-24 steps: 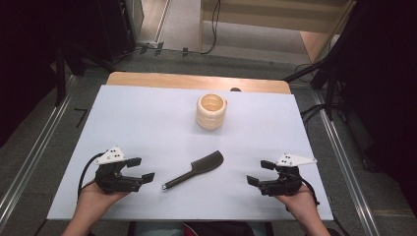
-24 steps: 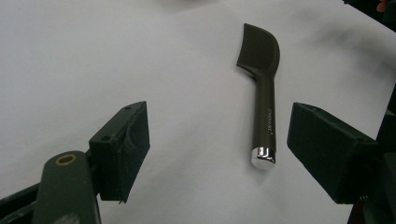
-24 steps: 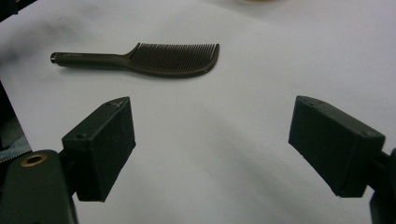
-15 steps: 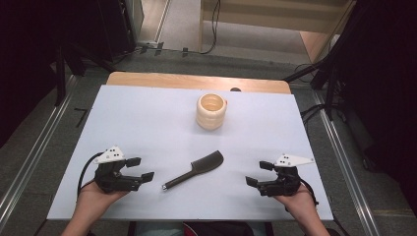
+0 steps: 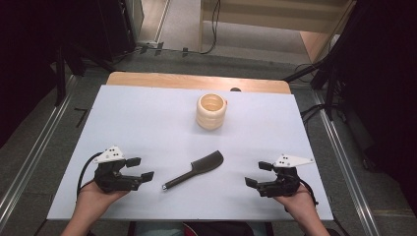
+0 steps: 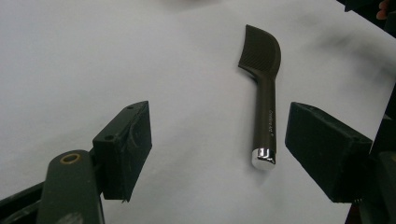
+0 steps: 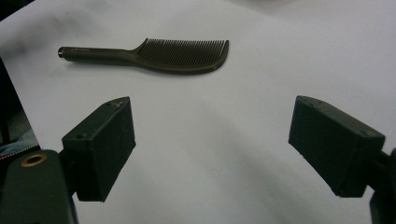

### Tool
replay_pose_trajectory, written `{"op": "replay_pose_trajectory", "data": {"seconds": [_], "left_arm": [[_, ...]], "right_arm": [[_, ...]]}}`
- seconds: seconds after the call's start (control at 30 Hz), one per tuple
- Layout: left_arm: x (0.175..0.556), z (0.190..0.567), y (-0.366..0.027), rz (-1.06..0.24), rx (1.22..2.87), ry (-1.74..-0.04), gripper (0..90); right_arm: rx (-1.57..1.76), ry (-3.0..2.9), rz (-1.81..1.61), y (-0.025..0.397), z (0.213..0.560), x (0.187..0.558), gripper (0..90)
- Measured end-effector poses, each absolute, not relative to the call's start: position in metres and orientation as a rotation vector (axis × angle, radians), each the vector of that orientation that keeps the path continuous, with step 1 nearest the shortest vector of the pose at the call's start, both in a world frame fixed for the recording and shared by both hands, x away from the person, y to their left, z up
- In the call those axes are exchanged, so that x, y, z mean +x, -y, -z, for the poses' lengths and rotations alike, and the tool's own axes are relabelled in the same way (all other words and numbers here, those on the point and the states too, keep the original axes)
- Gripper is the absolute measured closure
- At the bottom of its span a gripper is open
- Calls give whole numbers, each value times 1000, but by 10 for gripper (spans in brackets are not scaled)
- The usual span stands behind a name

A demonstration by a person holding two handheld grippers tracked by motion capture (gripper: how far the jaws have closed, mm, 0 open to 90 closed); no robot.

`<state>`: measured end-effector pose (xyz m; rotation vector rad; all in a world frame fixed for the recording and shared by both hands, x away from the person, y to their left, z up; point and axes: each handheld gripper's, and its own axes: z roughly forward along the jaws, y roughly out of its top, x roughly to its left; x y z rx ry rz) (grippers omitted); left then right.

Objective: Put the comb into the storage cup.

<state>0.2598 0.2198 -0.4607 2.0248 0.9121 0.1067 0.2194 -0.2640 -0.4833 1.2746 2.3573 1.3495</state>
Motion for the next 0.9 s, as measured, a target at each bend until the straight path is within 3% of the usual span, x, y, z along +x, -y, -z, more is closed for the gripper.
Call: {"op": "replay_pose_trajectory", "data": {"seconds": [0.9], "left_arm": [[266,461,-213,-101,2042,-917,236]], "right_arm": [[1269,-2381,-1346,263,486,220,128]]}}
